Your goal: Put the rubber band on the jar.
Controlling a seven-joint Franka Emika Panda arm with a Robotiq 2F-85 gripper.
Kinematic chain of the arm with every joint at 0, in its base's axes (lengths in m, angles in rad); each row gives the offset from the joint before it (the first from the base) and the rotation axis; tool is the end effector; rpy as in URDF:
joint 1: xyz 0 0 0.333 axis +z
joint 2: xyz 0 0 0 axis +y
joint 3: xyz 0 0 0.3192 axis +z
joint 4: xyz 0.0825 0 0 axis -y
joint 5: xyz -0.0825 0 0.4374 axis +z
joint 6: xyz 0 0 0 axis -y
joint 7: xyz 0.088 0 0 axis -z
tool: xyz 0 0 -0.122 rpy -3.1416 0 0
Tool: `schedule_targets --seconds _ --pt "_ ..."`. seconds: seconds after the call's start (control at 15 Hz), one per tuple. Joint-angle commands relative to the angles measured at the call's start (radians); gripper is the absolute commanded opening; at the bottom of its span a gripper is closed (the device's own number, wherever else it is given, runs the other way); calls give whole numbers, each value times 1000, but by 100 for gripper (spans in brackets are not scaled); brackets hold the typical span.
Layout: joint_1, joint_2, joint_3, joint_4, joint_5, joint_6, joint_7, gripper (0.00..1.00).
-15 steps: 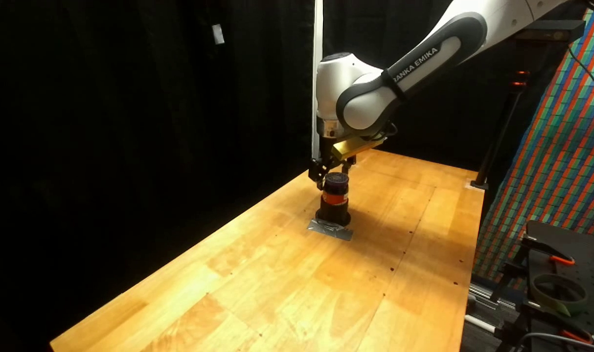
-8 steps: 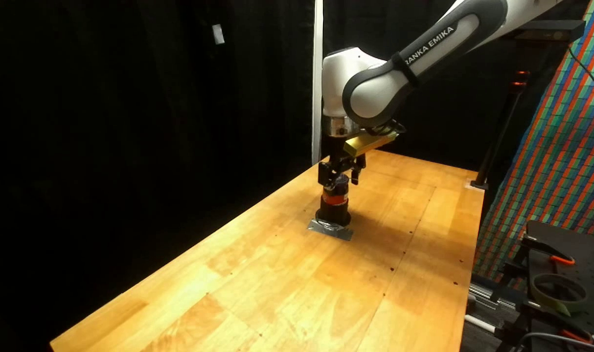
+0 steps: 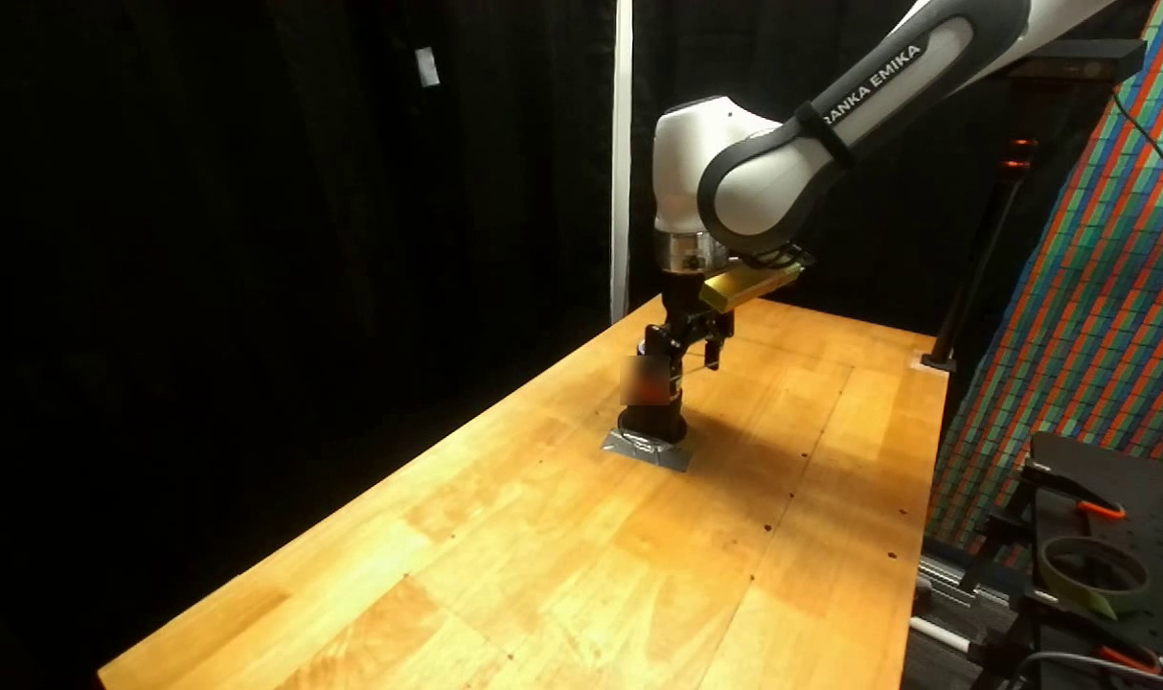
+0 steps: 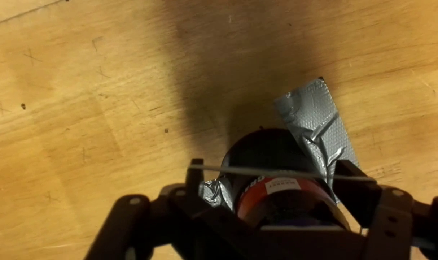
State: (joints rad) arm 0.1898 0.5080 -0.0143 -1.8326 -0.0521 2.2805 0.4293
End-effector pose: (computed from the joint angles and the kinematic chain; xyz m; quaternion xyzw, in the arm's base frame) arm 0.6692 0.1171 0.1996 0.9934 -0.1082 -0.0219 0.0307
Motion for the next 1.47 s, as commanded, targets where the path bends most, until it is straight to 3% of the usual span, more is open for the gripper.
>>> schedule_targets --seconds 0.0,0.4,0.53,0.73,0.93,1.13,1.4 --pt "37 -108 -21 -160 -62 131 48 63" --pt "97 -191 -76 -335 -218 377 189 15" --pt "122 -210 -108 -385 -282 461 262 5" --pt "162 -229 -164 -442 -376 569 381 0" --pt "227 -233 -258 -477 -516 672 541 5" --pt "308 -229 -373 -494 -652 772 717 4" --pt "467 -204 -577 -478 -854 870 958 3"
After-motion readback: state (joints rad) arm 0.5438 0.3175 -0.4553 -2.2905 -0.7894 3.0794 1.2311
